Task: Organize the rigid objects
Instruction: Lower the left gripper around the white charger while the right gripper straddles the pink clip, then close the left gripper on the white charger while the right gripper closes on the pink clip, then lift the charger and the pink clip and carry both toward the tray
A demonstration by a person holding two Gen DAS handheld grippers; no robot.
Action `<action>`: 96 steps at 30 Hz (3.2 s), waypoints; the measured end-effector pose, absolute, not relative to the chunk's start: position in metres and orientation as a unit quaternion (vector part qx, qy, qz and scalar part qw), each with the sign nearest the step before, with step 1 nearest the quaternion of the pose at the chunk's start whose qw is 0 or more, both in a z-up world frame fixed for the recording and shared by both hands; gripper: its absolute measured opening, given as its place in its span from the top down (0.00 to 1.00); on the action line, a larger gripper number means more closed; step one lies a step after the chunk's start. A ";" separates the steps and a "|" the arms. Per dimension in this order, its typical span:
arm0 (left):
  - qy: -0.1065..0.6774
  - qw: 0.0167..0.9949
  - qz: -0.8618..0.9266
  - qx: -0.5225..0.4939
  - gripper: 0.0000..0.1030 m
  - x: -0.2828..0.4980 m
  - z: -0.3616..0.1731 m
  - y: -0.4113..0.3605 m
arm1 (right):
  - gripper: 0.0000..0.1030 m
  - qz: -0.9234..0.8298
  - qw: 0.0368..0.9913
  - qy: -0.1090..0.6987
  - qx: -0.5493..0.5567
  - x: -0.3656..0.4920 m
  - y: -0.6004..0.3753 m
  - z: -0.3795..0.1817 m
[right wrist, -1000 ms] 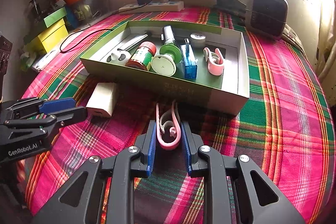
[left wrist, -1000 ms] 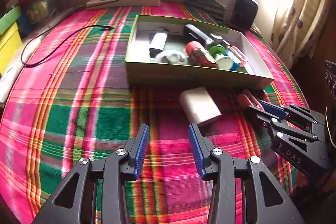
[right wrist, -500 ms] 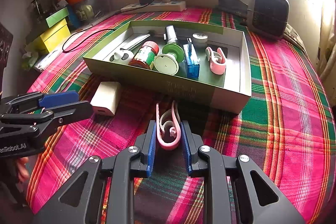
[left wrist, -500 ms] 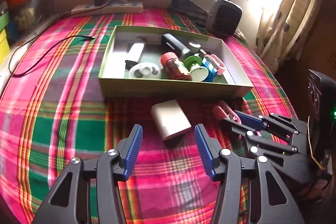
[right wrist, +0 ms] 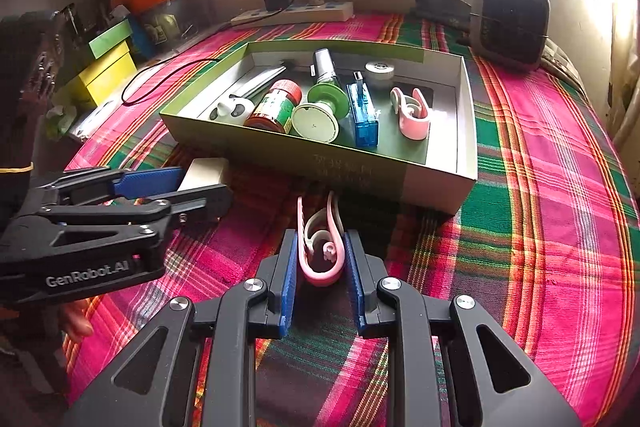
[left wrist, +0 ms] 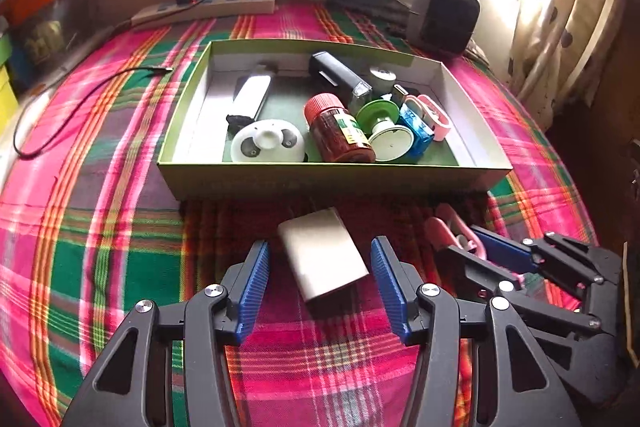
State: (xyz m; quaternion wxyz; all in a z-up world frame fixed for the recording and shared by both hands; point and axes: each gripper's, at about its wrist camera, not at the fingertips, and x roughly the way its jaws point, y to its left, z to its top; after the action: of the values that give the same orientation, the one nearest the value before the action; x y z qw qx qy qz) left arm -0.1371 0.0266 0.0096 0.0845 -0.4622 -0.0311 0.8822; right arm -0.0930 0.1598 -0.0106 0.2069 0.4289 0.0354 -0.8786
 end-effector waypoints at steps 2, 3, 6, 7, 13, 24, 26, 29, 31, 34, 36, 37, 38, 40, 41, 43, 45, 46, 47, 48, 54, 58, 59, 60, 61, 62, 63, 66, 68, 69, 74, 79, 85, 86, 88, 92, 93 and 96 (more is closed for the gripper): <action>-0.031 0.084 0.882 -0.462 0.50 -0.138 0.010 0.026 | 0.77 -0.878 0.208 0.033 0.429 -0.093 0.161 -0.011; -0.031 0.083 0.883 -0.462 0.50 -0.138 0.009 0.026 | 0.77 -0.878 0.208 0.033 0.429 -0.093 0.161 -0.011; -0.020 0.074 0.885 -0.460 0.50 -0.138 0.009 0.026 | 0.77 -0.878 0.208 0.034 0.429 -0.093 0.161 -0.011; -0.015 0.073 0.885 -0.459 0.50 -0.138 0.009 0.026 | 0.77 -0.878 0.208 0.033 0.429 -0.093 0.161 -0.011; -0.011 0.066 0.887 -0.457 0.50 -0.136 0.009 0.018 | 0.77 -0.878 0.208 0.034 0.429 -0.093 0.160 -0.011; 0.006 0.074 0.891 -0.449 0.50 -0.135 0.008 0.020 | 0.77 -0.879 0.205 0.037 0.429 -0.094 0.161 -0.012; 0.004 0.076 0.892 -0.446 0.50 -0.134 0.008 0.019 | 0.77 -0.879 0.204 0.037 0.429 -0.094 0.161 -0.012; 0.004 0.076 0.892 -0.445 0.51 -0.133 0.008 0.019 | 0.77 -0.879 0.204 0.037 0.429 -0.094 0.160 -0.011; 0.006 0.075 0.893 -0.444 0.51 -0.133 0.007 0.020 | 0.77 -0.880 0.203 0.039 0.428 -0.093 0.159 -0.012; 0.011 0.070 0.894 -0.442 0.57 -0.132 0.007 0.020 | 0.77 -0.880 0.202 0.040 0.428 -0.093 0.159 -0.012; 0.011 0.069 0.895 -0.441 0.61 -0.131 0.007 0.018 | 0.77 -0.880 0.202 0.041 0.428 -0.093 0.159 -0.012; 0.008 0.069 0.895 -0.441 0.61 -0.131 0.007 0.017 | 0.77 -0.880 0.202 0.041 0.428 -0.093 0.159 -0.012; 0.008 0.068 0.895 -0.440 0.63 -0.131 0.007 0.016 | 0.77 -0.880 0.202 0.041 0.428 -0.093 0.159 -0.012; 0.009 0.067 0.896 -0.439 0.65 -0.130 0.007 0.016 | 0.77 -0.880 0.201 0.042 0.428 -0.093 0.159 -0.012; 0.009 0.066 0.896 -0.439 0.66 -0.130 0.007 0.016 | 0.77 -0.880 0.201 0.042 0.428 -0.094 0.159 -0.012; 0.010 0.065 0.896 -0.438 0.68 -0.129 0.007 0.015 | 0.77 -0.880 0.200 0.044 0.428 -0.093 0.158 -0.012; 0.009 0.065 0.897 -0.437 0.68 -0.129 0.007 0.015 | 0.77 -0.881 0.199 0.046 0.427 -0.093 0.158 -0.012; 0.009 0.065 0.897 -0.437 0.68 -0.129 0.007 0.015 | 0.77 -0.881 0.199 0.048 0.427 -0.093 0.158 -0.012; 0.009 0.065 0.897 -0.438 0.68 -0.129 0.007 0.015 | 0.77 -0.881 0.198 0.049 0.427 -0.093 0.158 -0.012; 0.009 0.065 0.897 -0.438 0.68 -0.129 0.006 0.015 | 0.77 -0.881 0.198 0.049 0.427 -0.093 0.158 -0.012; 0.010 0.065 0.897 -0.438 0.68 -0.129 0.006 0.015 | 0.77 -0.881 0.198 0.049 0.427 -0.093 0.157 -0.012; 0.009 0.065 0.897 -0.438 0.68 -0.129 0.006 0.015 | 0.77 -0.881 0.197 0.052 0.427 -0.093 0.157 -0.012; 0.008 0.065 0.897 -0.438 0.68 -0.128 0.005 0.015 | 0.77 -0.881 0.196 0.052 0.427 -0.092 0.156 -0.012; 0.009 0.065 0.897 -0.438 0.68 -0.128 0.006 0.015 | 0.77 -0.881 0.196 0.053 0.427 -0.092 0.156 -0.012; 0.011 0.064 0.897 -0.438 0.68 -0.128 0.006 0.015 | 0.77 -0.881 0.195 0.055 0.427 -0.092 0.156 -0.012; 0.011 0.065 0.897 -0.438 0.68 -0.128 0.006 0.014 | 0.77 -0.882 0.194 0.057 0.426 -0.092 0.155 -0.012; 0.011 0.065 0.897 -0.438 0.68 -0.128 0.006 0.015 | 0.77 -0.882 0.193 0.059 0.426 -0.092 0.154 -0.012; 0.008 0.067 0.896 -0.439 0.68 -0.126 0.006 0.014 | 0.77 -0.882 0.191 0.061 0.426 -0.091 0.154 -0.012; 0.008 0.069 0.895 -0.440 0.68 -0.125 0.006 0.014 | 0.77 -0.882 0.190 0.060 0.427 -0.091 0.154 -0.012; 0.008 0.071 0.895 -0.440 0.68 -0.123 0.007 0.014 | 0.77 -0.882 0.190 0.059 0.427 -0.090 0.155 -0.012; 0.009 0.074 0.895 -0.440 0.68 -0.119 0.007 0.015 | 0.77 -0.885 0.189 0.055 0.423 -0.087 0.155 -0.009; 0.007 0.076 0.896 -0.437 0.68 -0.115 0.009 0.014 | 0.77 -0.885 0.186 0.054 0.422 -0.084 0.156 -0.008; 0.006 0.076 0.903 -0.424 0.68 -0.109 0.017 0.011 | 0.77 -0.888 0.186 0.052 0.417 -0.080 0.155 -0.002; 0.007 0.076 0.904 -0.421 0.68 -0.107 0.019 0.010 | 0.77 -0.889 0.186 0.052 0.416 -0.079 0.155 -0.001; 0.010 0.074 0.907 -0.414 0.68 -0.104 0.023 0.010 | 0.77 -0.890 0.185 0.052 0.413 -0.077 0.155 0.001; 0.009 0.075 0.911 -0.405 0.68 -0.100 0.030 0.008 | 0.77 -0.892 0.185 0.051 0.410 -0.074 0.154 0.004; 0.010 0.075 0.912 -0.403 0.68 -0.099 0.032 0.007 | 0.77 -0.892 0.184 0.051 0.409 -0.073 0.154 0.005; 0.009 0.075 0.914 -0.398 0.68 -0.098 0.037 0.006 | 0.77 -0.896 0.182 0.049 0.403 -0.072 0.155 0.010</action>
State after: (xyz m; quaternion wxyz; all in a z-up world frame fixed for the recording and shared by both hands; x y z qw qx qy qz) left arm -0.0975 0.0058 0.0367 0.0754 -0.3976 0.0087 0.9144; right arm -0.0719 0.1550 0.0098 0.1818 0.4029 0.0489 -0.8957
